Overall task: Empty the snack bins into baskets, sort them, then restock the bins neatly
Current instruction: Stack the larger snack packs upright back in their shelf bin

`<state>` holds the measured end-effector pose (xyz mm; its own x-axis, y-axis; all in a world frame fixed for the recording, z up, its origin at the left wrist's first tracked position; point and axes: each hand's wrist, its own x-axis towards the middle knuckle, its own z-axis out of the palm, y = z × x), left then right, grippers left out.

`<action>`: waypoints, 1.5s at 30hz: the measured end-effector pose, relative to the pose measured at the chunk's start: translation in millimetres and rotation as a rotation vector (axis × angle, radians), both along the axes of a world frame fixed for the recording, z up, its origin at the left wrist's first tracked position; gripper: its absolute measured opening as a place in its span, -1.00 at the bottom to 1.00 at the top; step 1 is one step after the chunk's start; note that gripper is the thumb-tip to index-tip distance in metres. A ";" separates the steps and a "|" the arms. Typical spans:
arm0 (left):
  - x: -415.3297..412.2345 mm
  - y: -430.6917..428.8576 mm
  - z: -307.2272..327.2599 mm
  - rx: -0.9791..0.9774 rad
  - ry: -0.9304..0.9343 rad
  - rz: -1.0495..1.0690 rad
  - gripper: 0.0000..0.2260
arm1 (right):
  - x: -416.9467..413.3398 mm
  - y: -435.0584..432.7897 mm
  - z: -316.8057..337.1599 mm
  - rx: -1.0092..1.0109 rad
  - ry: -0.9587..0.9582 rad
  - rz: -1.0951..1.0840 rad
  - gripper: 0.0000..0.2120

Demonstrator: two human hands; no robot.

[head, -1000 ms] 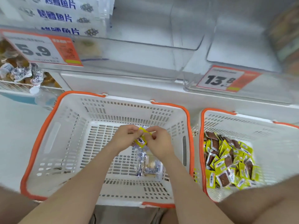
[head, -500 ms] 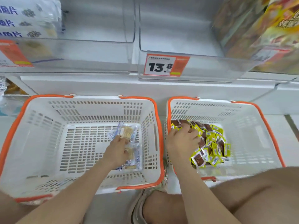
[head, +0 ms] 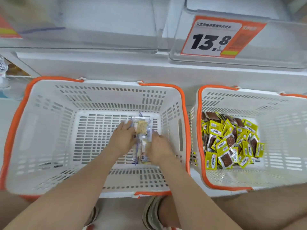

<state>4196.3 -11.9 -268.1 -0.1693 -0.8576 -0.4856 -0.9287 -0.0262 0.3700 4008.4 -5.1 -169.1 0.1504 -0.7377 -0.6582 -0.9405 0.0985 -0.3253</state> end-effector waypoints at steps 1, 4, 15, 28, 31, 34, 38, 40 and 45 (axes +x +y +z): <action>3.1 2.7 -2.7 -0.017 0.031 0.016 -0.79 | -1.6 0.7 -9.2 0.016 0.003 -0.033 -0.33; -0.9 3.1 3.0 -0.098 0.157 0.250 -0.73 | 1.4 3.0 -28.1 0.081 -0.004 -0.039 0.00; -8.7 -4.0 17.7 0.166 0.479 0.656 -0.86 | 18.1 2.4 -49.3 0.080 0.041 -0.003 0.30; 58.0 9.8 71.0 -0.096 0.363 1.069 -0.81 | 16.1 -8.7 -20.3 0.081 -0.204 -0.370 -0.58; 58.2 13.4 94.7 -0.094 0.428 1.018 -0.76 | 9.5 -13.5 4.0 0.017 -0.452 -0.658 -0.76; 59.2 18.4 129.7 -0.052 0.490 0.903 -0.82 | 5.6 -18.7 41.7 0.041 -0.592 -0.659 -0.89; 70.9 17.5 181.8 -0.010 0.405 0.711 -0.70 | 8.3 -19.7 90.7 0.008 -0.677 -0.677 -0.85; 78.7 15.8 210.4 -0.004 0.354 0.612 -0.68 | 11.0 -20.2 113.0 -0.011 -0.691 -0.669 -0.74; 86.5 13.8 282.6 -0.126 0.125 0.342 -0.84 | 16.7 -22.7 166.9 -0.145 -0.783 -0.664 -0.68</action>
